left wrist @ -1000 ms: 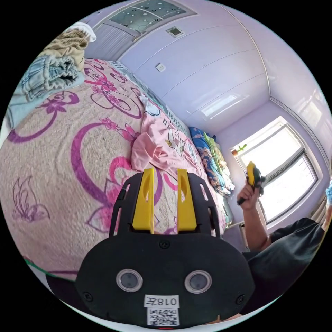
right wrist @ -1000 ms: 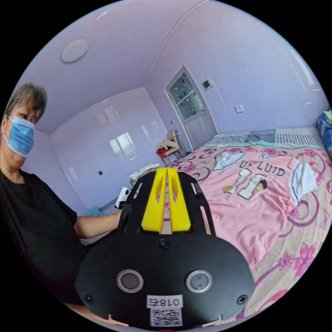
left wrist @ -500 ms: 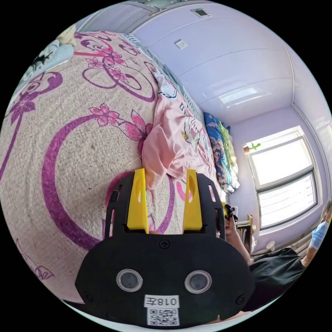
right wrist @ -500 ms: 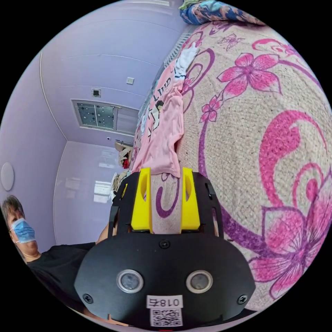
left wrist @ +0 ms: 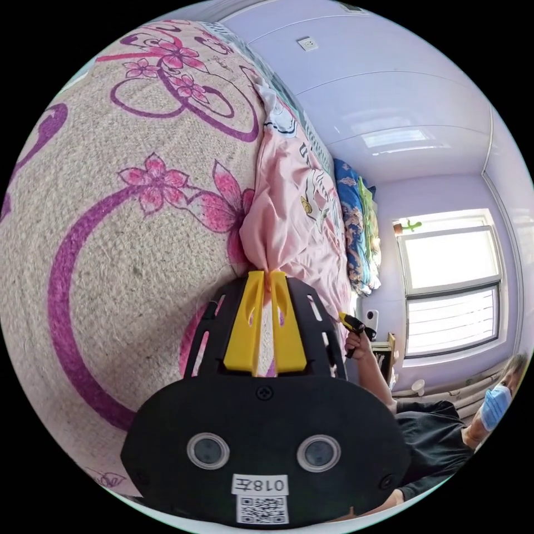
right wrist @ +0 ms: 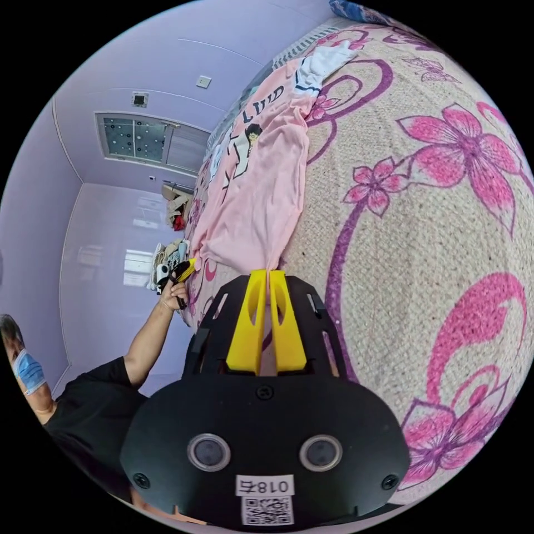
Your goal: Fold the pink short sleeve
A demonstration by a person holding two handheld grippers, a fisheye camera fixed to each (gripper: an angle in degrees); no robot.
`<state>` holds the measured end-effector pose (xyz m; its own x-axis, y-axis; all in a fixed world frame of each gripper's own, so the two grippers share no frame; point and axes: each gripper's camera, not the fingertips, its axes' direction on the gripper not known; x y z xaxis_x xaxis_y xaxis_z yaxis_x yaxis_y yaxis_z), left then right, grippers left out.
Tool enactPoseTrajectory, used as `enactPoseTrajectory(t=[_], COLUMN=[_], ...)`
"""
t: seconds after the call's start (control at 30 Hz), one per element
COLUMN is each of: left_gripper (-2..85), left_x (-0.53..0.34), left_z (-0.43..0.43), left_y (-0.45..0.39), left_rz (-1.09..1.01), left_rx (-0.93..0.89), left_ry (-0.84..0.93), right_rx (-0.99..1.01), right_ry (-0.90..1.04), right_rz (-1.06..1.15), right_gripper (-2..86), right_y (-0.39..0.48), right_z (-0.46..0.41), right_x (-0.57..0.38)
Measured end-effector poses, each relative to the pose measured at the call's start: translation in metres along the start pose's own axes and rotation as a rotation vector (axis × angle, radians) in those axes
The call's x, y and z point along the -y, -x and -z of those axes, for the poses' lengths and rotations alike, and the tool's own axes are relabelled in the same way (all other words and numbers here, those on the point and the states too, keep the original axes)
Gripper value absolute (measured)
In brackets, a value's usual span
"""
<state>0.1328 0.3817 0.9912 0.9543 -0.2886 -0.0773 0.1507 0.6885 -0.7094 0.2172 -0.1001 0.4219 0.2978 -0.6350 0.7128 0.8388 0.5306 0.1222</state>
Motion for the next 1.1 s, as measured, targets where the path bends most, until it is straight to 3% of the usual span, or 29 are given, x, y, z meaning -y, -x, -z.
enactPoseTrajectory(t=[0.27, 0.43, 0.57, 0.73, 0.87, 1.1], left_gripper=[-0.9, -0.4, 2.8, 10.2, 12.6, 13.7], left_x=[-0.028, -0.076, -0.111, -0.156, -0.169, -0.176], left_z=[0.051, 0.056, 0.033, 0.054, 0.053, 0.02], left_y=[-0.018, -0.054, -0.04, -0.016, -0.016, -0.059], left_rz=[-0.079, -0.2, -0.16, -0.058, -0.079, -0.265], left_rx=[-0.032, 0.108, 0.136, 0.077, 0.08, 0.338], left_ry=[-0.071, 0.089, 0.171, -0.072, -0.086, 0.066], right_rx=[0.113, 0.137, 0.029, 0.052, 0.084, 0.135], right_ry=[-0.052, -0.071, -0.069, -0.169, -0.228, -0.271], right_rz=[0.073, 0.118, -0.018, -0.059, -0.071, -0.077], right_gripper=[-0.9, -0.8, 0.2, 6.5, 9.2, 8.5], right_y=[-0.007, -0.013, -0.064, -0.101, -0.114, -0.119], right_z=[0.081, 0.151, 0.176, 0.176, 0.184, 0.191], right_x=[-0.047, -0.1, -0.149, -0.186, -0.21, -0.231])
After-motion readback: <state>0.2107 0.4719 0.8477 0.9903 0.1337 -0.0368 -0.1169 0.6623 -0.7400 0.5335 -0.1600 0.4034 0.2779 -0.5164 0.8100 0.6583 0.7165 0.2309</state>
